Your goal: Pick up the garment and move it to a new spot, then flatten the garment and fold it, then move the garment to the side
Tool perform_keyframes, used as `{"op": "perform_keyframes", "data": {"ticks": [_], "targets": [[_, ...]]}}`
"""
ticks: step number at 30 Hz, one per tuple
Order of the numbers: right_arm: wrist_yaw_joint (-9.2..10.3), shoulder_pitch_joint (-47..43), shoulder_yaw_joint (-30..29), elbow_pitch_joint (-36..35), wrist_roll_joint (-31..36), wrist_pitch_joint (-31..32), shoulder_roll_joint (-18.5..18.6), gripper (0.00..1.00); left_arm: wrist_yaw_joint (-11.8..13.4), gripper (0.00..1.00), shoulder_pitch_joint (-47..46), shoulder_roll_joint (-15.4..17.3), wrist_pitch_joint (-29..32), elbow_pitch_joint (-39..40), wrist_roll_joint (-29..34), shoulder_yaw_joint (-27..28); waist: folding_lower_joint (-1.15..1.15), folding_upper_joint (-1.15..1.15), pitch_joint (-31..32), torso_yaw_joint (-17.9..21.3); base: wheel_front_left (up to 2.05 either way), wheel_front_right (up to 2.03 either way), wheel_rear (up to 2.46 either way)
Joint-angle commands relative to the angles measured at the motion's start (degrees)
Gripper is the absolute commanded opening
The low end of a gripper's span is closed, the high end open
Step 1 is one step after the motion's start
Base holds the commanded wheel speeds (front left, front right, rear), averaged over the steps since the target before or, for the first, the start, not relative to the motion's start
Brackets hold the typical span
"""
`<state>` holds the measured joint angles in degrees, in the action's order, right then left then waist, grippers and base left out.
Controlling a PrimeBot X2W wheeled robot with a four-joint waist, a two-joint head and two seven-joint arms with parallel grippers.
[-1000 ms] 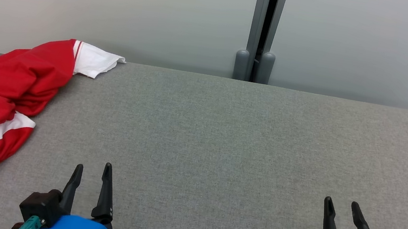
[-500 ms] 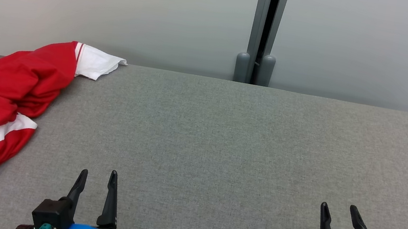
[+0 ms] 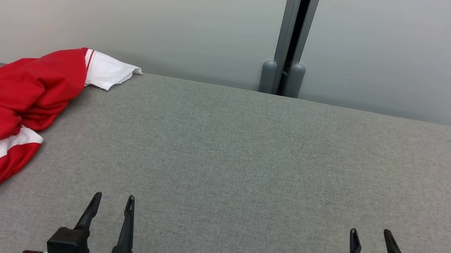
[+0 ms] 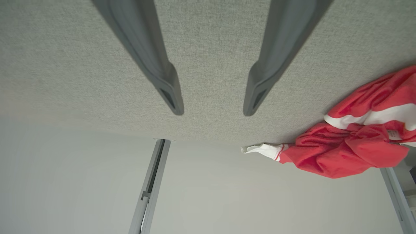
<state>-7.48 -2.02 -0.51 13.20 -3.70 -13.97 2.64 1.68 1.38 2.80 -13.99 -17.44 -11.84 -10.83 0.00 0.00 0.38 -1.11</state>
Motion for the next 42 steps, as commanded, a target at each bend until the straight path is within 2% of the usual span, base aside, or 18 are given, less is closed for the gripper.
{"op": "perform_keyframes", "data": {"ticks": [1, 10, 31, 37, 42], "targets": [[-0.02, -0.88, -0.04, 0.01, 1.09, -0.51, 0.39, 1.0, 0.25, 1.0, 0.5, 0.14, -0.47, 0.0, 1.01, -0.25, 0.0, 0.0, -0.01, -0.02, 0.0, 0.0, 0.0], [-0.03, -1.09, 0.09, 0.65, 4.58, -1.39, 0.41, 1.0, 0.76, 1.0, 0.78, 0.15, -1.34, -0.38, 4.04, -0.79, 0.0, 0.0, -0.1, -0.08, 0.0, 0.0, 0.0], [-0.03, -0.96, -0.65, 0.83, 3.36, -1.34, 0.39, 1.0, 0.58, 1.0, 0.2, 0.14, -1.24, -1.06, 3.08, -1.04, 0.0, 0.0, -0.44, -0.75, 0.0, 0.0, 0.0], [-0.03, -1.71, -1.95, 1.52, 3.13, -1.33, 0.35, 1.0, 0.48, 1.0, -1.22, 0.16, -1.24, -1.52, 2.86, -2.34, 0.0, 0.0, -0.17, -5.57, 0.0, 0.0, 0.0], [-0.03, -1.96, -2.58, 1.32, 2.76, -1.31, 0.34, 1.0, 0.39, 1.0, -1.65, 0.12, -1.24, -1.7, 3.59, -2.36, 0.0, 0.0, 0.26, -13.85, 0.0, 0.0, 0.0]]}}
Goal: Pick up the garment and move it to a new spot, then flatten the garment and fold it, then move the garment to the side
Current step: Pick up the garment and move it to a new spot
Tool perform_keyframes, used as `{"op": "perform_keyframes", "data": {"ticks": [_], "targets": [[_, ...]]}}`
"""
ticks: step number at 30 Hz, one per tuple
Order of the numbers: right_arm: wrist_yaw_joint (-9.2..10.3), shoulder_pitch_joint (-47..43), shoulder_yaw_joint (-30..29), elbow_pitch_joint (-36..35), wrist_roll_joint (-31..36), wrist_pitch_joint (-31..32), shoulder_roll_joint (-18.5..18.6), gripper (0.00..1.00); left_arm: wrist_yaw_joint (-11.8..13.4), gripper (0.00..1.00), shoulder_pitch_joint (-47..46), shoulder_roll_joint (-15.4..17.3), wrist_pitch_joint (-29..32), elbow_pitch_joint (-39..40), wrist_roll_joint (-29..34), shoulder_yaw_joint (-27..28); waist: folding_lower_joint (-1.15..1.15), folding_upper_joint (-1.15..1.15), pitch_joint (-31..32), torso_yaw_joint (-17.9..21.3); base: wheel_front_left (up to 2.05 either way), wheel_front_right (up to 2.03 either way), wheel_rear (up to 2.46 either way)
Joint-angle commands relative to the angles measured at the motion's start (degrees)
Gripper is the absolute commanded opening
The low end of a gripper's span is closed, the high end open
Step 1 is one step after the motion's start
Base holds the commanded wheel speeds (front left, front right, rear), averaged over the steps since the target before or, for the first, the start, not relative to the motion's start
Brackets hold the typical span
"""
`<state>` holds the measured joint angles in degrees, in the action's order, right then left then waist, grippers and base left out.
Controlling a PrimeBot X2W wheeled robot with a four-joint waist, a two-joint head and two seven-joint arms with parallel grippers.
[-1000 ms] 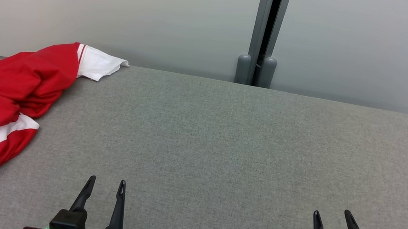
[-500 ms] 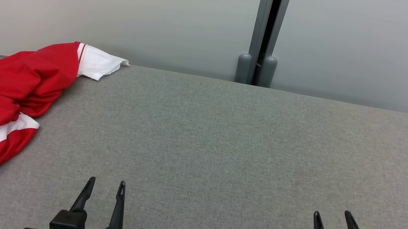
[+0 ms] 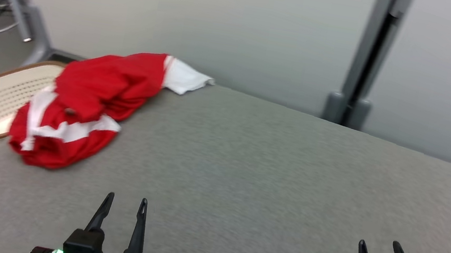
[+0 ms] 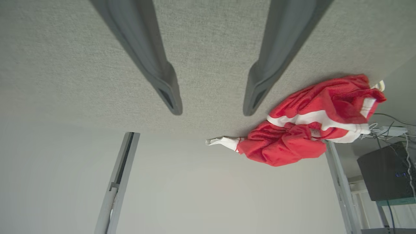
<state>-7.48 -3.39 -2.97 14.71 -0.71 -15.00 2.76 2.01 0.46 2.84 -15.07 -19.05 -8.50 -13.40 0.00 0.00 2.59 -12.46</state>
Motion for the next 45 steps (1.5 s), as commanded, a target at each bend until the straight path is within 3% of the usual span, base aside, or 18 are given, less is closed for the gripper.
{"op": "perform_keyframes", "data": {"ticks": [1, 8, 12, 20, 25, 30, 33, 38, 45], "targets": [[-0.03, -0.51, 0.05, -0.19, -0.32, -0.28, 0.23, 1.0, 0.03, 1.0, -0.69, 0.07, -0.16, -0.11, 0.51, 0.44, 0.0, 0.0, -1.86, -4.32, 0.0, 0.0, 0.0], [-0.03, 0.55, 2.24, 0.15, -1.25, -0.26, 0.23, 1.0, -0.47, 1.0, -0.15, 0.05, -0.16, -0.22, 1.19, 1.58, 0.0, 0.0, -1.54, -15.43, 0.0, 0.0, 0.0], [-0.02, 2.14, 5.32, 0.62, -1.15, -0.25, 0.27, 1.0, 0.01, 1.0, 0.68, 0.04, -0.16, 0.88, 0.87, 3.1, 0.0, 0.0, -2.48, -17.14, 0.0, 0.0, 0.0], [-0.02, 3.14, 7.22, 1.46, -0.87, -0.26, 0.25, 1.0, 0.58, 1.0, 2.16, 0.05, -0.16, 2.41, 0.66, 4.37, 0.0, 0.0, -3.08, -17.49, 0.0, 0.0, 0.0], [-0.02, 1.67, 5.23, 1.12, -0.97, -0.25, 0.24, 1.0, 0.43, 1.0, 1.37, 0.06, -0.16, 2.53, 0.66, 5.53, 0.0, 0.0, -2.76, -17.3, 0.0, 0.0, 0.0], [-0.02, 1.17, 3.37, 0.22, -0.09, -0.26, 0.27, 1.0, 0.41, 1.0, -2.61, 2.27, -0.17, 5.66, 0.78, 9.09, 0.0, 0.0, -3.92, -15.99, 0.0, 0.0, 0.0], [-0.02, 2.15, 2.44, -0.44, 0.93, -0.25, 0.24, 1.0, -0.37, 1.0, -6.9, 4.86, -0.16, 8.59, 0.63, 11.68, 0.0, 0.0, -5.63, -14.85, 0.0, 0.0, 0.0], [-0.02, 4.41, 1.67, -1.36, 2.87, -0.25, 0.26, 1.0, -2.16, 1.0, -19.54, 11.9, 1.65, 10.09, 1.35, 14.36, 0.0, 0.0, -9.06, -12.64, 0.0, 0.0, 0.0], [-0.02, 8.24, 1.94, -1.24, 5.51, -0.25, 0.22, 1.0, -7.11, 1.0, -32.92, 17.51, 14.29, -0.33, -3.86, 15.07, 0.0, 0.0, -15.31, -8.73, 0.0, 0.0, 0.0]]}}
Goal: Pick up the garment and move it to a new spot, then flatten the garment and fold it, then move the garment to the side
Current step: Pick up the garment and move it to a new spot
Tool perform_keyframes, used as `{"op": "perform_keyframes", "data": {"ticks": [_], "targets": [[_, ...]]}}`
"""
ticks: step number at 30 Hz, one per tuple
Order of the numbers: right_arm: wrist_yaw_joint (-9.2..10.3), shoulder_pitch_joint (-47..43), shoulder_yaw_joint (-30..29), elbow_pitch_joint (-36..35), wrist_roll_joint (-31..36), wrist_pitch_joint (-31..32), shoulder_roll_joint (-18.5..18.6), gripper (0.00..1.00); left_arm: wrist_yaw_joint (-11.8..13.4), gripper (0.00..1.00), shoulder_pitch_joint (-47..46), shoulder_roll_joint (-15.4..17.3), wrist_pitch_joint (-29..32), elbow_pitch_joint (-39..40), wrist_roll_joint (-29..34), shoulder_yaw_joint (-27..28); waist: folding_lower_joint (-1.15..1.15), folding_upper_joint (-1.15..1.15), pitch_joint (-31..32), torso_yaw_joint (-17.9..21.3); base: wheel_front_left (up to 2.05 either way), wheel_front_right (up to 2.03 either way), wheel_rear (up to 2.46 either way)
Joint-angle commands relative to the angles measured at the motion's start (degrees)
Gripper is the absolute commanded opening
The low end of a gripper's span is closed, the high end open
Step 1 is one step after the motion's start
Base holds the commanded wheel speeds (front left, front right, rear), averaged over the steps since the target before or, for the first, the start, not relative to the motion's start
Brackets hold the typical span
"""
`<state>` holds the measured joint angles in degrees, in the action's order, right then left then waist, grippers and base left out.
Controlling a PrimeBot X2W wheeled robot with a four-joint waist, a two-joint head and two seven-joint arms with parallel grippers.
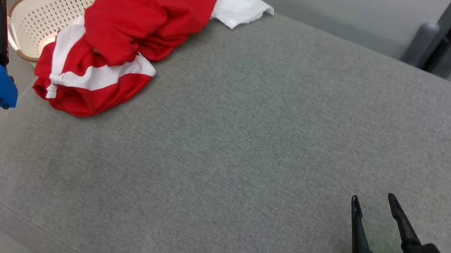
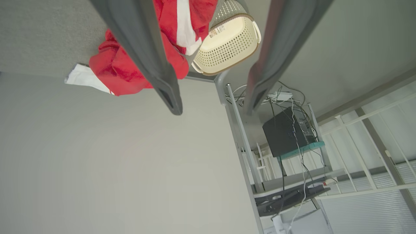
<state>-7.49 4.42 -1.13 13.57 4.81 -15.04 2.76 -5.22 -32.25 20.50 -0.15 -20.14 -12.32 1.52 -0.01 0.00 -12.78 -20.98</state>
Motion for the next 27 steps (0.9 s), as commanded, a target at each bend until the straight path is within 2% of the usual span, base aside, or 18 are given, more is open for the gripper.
{"op": "perform_keyframes", "data": {"ticks": [1, 7, 12, 22, 23, 24, 25, 26, 27], "targets": [[-0.01, 0.83, 0.04, 0.01, 0.11, -0.22, 0.22, 1.0, -0.42, 1.0, -1.14, -0.05, 1.2, -1.67, -0.99, -0.18, 0.01, 0.0, -0.69, 0.22, 0.0, 0.0, 0.0], [-0.01, 1.49, -0.28, 0.49, 2.13, -0.22, 0.24, 1.0, -2.05, 1.0, -3.16, 0.31, 8.22, -11.44, -5.08, -5.04, 0.01, 0.0, -4.86, 1.51, 0.0, 0.0, 0.0], [-0.01, 2.69, -1.65, -0.32, 3.95, -0.22, 0.26, 1.0, -2.3, 1.0, -3.29, 1.35, 9.9, -15.44, -8.42, -9.76, 0.01, 0.0, -8.44, 2.98, 0.0, 0.0, 0.0], [0.04, 3.48, -2.75, -0.37, 5.48, -0.06, 0.43, 1.0, -2.22, 1.0, -5.52, 2.25, 10.48, -23.1, -14.98, -12.64, 0.01, 0.0, -11.7, 4.62, 0.0, 0.0, 0.0], [0.04, 3.52, -2.71, -0.3, 5.45, -0.06, 0.44, 1.0, -2.22, 0.76, -5.77, 2.36, 10.41, -23.62, -15.33, -12.94, 0.01, 0.0, -11.74, 4.72, 0.0, 0.0, 0.0], [0.04, 3.57, -2.67, -0.18, 5.36, -0.06, 0.45, 1.0, -2.22, 0.43, -5.98, 2.55, 10.12, -24.07, -15.58, -13.31, 0.01, 0.0, -11.73, 4.81, 0.0, 0.0, 0.0], [0.04, 3.64, -2.69, -0.05, 5.15, -0.05, 0.45, 1.0, -2.22, 0.27, -6.15, 2.78, 9.85, -24.43, -15.87, -13.78, 0.01, 0.0, -11.68, 4.88, 0.0, 0.0, 0.0], [0.04, 3.68, -2.74, 0.05, 4.98, -0.05, 0.45, 1.0, -2.22, 0.0, -6.32, 2.95, 9.3, -24.73, -16.01, -14.24, 0.01, 0.0, -11.56, 4.91, 0.0, 0.0, 0.0], [0.04, 3.64, -2.79, 0.15, 4.88, -0.05, 0.45, 1.0, -2.23, 0.0, -6.41, 3.05, 8.76, -24.87, -16.09, -14.64, 0.01, 0.0, -11.31, 4.88, 0.0, 0.0, 0.0]]}}
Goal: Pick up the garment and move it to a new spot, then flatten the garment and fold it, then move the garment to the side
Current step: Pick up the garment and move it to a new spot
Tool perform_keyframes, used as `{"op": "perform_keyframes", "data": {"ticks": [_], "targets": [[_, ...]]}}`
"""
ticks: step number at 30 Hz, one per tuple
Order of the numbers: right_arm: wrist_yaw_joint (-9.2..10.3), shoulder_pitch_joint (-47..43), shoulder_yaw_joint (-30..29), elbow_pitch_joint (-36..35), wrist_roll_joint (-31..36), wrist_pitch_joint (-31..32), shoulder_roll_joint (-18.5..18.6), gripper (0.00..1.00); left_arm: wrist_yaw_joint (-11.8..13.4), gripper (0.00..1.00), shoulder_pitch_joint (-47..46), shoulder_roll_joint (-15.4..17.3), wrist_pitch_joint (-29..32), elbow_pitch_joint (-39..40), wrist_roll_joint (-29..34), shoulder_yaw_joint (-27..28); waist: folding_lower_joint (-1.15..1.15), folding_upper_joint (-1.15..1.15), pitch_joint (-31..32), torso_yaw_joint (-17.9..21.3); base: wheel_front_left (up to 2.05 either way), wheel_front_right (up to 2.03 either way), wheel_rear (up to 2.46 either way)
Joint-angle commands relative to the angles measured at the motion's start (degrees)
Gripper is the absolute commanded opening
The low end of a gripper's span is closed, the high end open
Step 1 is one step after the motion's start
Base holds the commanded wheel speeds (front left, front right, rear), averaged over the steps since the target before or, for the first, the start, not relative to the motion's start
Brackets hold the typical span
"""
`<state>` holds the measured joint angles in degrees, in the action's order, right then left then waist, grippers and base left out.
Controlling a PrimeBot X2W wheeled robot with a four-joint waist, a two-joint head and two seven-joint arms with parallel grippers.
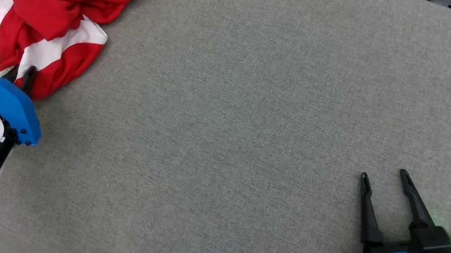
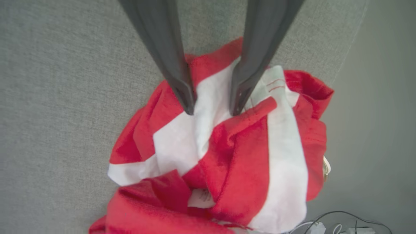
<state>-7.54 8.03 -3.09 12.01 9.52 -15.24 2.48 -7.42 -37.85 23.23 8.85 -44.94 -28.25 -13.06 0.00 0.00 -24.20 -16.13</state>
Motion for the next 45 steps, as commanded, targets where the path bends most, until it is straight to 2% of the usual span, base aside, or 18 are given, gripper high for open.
{"op": "perform_keyframes", "data": {"ticks": [1, 7, 15, 20, 25, 29, 34, 35, 36, 41, 45], "targets": [[0.09, -0.08, -0.9, 1.77, -0.03, 0.16, 0.74, 1.0, -0.03, 0.0, -0.88, 0.45, -0.66, -0.22, -0.27, -0.44, 0.0, 0.0, 0.42, -0.05, 0.0, 0.0, 0.0], [0.06, -0.85, -0.31, 2.43, -1.85, 0.12, 0.55, 1.0, -0.02, 0.0, -0.48, 3.06, -3.27, 1.37, 0.08, -5.31, 0.0, 0.0, 3.91, -0.42, 0.0, 0.0, 0.0], [0.06, -2.75, 0.96, 4.31, -6.4, 0.06, 0.54, 1.0, -0.03, 0.0, -1.53, 10.22, -5.06, 9.15, 1.42, -10.45, 0.0, 0.0, 12.54, 0.58, 0.0, 0.0, 0.0], [0.06, -4.31, 0.83, 5.14, -8.64, 0.07, 0.52, 1.0, -0.03, 0.0, -2.54, 13.42, -4.12, 15.38, 2.72, -11.97, 0.0, 0.0, 17.18, 2.36, 0.0, 0.0, 0.0], [0.06, -6.96, 0.24, 6.0, -11.2, 0.06, 0.52, 1.0, -0.03, 0.0, -4.08, 15.2, -0.96, 25.56, 3.15, -14.82, 0.0, 0.0, 22.92, 7.14, 0.0, 0.0, 0.0], [0.06, -8.15, -1.11, 5.99, -11.59, 0.07, 0.55, 1.0, -0.03, 0.0, -5.56, 13.94, 1.12, 31.92, 3.4, -17.14, 0.0, 0.0, 24.51, 11.11, 0.0, 0.0, 0.0], [0.06, -8.66, -3.65, 5.63, -11.53, 0.07, 0.49, 1.0, 0.24, 0.0, -7.91, 9.3, 2.47, 37.2, 3.07, -19.76, 0.0, 0.0, 24.96, 15.79, 0.0, 0.0, 0.0], [0.06, -8.66, -3.65, 5.63, -11.53, 0.07, 0.49, 1.0, 0.24, 0.0, -7.91, 9.3, 2.47, 37.2, 3.07, -19.76, 0.0, 0.0, 24.96, 15.79, 0.0, 0.0, 0.0], [0.06, -8.49, -4.44, 5.63, -11.48, 0.07, 0.49, 1.0, 0.41, 0.0, -8.71, 6.74, 2.18, 38.65, 2.98, -20.88, 0.0, 0.0, 24.9, 17.5, 0.0, 0.0, 0.0], [0.06, -8.05, -5.97, 5.17, -11.65, 0.06, 0.51, 1.0, 0.99, 0.0, -9.27, 2.23, 0.92, 39.68, 2.66, -22.73, 0.0, 0.0, 24.49, 20.19, 0.0, 0.0, 0.0], [0.06, -7.63, -7.75, 4.57, -11.69, 0.07, 0.5, 1.0, 2.18, 0.0, -5.48, -1.31, -1.2, 37.94, 1.64, -24.19, 0.0, 0.0, 23.82, 21.68, 0.0, 0.0, 0.0]]}}
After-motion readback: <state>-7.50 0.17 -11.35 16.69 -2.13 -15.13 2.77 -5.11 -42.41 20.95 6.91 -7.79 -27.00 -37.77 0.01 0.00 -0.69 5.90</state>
